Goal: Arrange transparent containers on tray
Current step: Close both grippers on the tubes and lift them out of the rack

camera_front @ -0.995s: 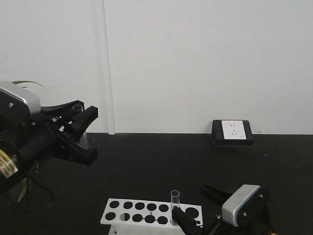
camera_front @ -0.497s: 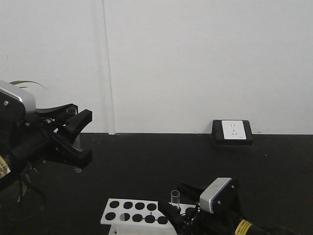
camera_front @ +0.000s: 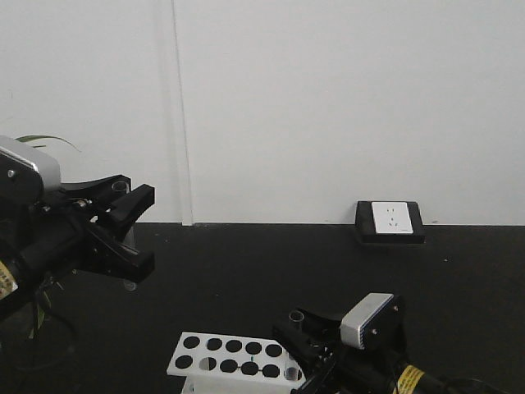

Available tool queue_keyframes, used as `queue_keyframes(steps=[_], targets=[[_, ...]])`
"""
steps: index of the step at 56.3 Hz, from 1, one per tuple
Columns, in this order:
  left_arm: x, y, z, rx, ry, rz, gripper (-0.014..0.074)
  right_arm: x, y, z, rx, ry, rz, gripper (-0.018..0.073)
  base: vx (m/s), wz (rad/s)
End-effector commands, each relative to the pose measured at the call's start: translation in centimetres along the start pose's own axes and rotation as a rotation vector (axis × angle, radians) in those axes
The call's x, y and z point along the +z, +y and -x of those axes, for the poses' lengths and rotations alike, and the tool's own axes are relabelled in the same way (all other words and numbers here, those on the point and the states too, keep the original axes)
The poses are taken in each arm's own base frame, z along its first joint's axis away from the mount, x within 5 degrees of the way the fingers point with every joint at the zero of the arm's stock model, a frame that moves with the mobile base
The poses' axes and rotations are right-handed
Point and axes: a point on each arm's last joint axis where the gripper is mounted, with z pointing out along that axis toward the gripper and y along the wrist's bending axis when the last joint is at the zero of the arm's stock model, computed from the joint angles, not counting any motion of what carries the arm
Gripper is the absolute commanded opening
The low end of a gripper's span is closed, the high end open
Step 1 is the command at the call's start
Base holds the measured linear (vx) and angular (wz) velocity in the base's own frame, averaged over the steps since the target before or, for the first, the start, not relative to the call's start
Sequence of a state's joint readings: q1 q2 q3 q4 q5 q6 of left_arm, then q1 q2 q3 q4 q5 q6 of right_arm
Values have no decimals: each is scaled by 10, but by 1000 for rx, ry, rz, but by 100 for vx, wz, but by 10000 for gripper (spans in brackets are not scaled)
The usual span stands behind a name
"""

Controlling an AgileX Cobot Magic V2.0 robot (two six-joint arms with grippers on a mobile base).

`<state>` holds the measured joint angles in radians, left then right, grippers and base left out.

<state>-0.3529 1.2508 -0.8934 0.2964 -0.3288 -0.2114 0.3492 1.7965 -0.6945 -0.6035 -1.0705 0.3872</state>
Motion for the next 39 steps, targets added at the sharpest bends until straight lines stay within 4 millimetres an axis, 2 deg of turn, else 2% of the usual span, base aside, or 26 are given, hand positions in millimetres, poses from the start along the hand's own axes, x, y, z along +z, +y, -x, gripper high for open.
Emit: queue_keyframes(steps=[1, 13, 22, 31, 39], targets=[[-6, -1, 26, -16, -135, -11, -3, -5, 6, 46, -43, -196, 23, -13, 0, 0], [-6, -1, 22, -23, -89, -2, -3, -28, 16, 97, -78, -236, -48, -13, 0, 0], [-6, 2, 12, -151, 30, 27, -3, -57, 26, 132, -52, -191, -147, -13, 0, 0], [-17, 4, 7, -192, 148, 72, -3, -91, 37, 155, -76, -118, -257, -13, 0, 0], [-30, 6, 9, -190, 219, 105, -3, -114, 43, 165, -108, -70, -340, -13, 0, 0]])
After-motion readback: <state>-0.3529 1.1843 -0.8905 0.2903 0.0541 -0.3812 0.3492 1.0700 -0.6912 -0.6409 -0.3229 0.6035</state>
